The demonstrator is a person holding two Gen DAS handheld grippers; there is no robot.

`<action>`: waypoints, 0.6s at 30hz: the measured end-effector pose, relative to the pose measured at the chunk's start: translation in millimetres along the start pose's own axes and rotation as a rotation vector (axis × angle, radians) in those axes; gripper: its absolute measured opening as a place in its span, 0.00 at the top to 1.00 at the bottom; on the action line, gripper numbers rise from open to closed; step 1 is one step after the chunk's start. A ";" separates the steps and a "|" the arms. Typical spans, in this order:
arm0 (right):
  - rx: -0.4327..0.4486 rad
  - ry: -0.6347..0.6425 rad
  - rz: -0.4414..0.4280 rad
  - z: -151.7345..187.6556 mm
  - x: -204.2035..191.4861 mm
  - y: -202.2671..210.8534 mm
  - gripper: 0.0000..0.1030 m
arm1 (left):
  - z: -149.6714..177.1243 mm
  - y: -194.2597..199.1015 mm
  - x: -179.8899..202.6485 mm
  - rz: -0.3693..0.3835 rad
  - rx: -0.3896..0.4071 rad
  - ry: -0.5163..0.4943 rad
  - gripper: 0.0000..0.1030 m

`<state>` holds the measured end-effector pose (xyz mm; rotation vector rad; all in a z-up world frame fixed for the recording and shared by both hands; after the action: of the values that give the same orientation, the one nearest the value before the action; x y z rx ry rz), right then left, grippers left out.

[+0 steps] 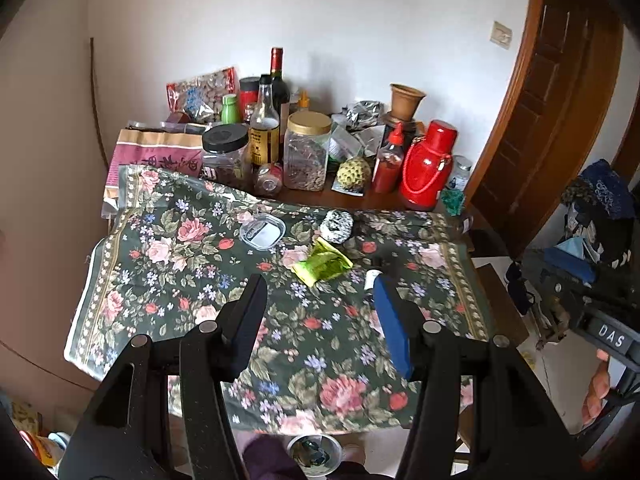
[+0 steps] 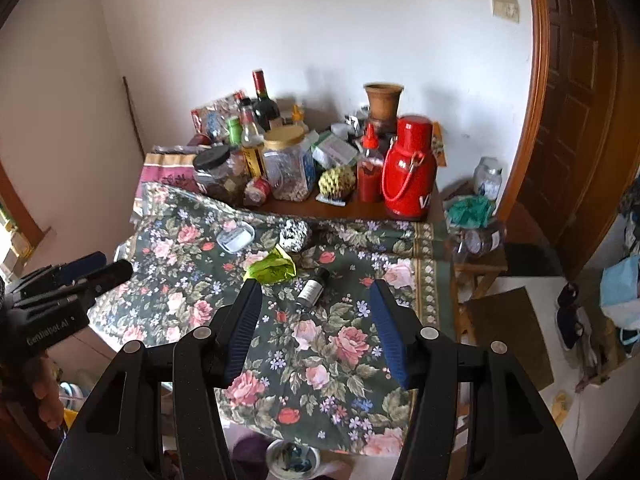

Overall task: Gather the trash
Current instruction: 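Raise both empty tools back toward the items on the tablecloth, then grasp the green snack wrapper with the left tool while the right tool grasps the small labelled bottle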

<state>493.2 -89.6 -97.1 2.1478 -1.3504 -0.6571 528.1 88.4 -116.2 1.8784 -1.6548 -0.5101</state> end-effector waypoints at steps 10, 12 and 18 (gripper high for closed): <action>-0.094 -0.146 0.097 -9.5 1.4 -79.5 0.50 | -41.9 -92.9 -27.7 0.115 -0.098 -0.125 0.47; -0.123 -0.192 0.106 -7.2 1.9 -101.3 0.50 | -46.6 -111.6 -32.5 0.134 -0.117 -0.153 0.47; -0.211 -0.277 0.148 11.6 7.8 -160.4 0.50 | -42.1 -172.0 -45.6 0.173 -0.213 -0.200 0.47</action>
<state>595.2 -39.0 -210.8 1.8209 -1.4902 -1.0165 678.4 151.4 -199.1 1.5571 -1.7924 -0.7890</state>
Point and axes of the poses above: each gripper's, at about its wrist camera, not at the fingertips, and y roughly against the way its jaws point, x to its right, z to its underside, the point moved 5 cm from there along -y, roughly the way its jaws point, and after that the axes turned 6 degrees about x, right-handed, at the moved point
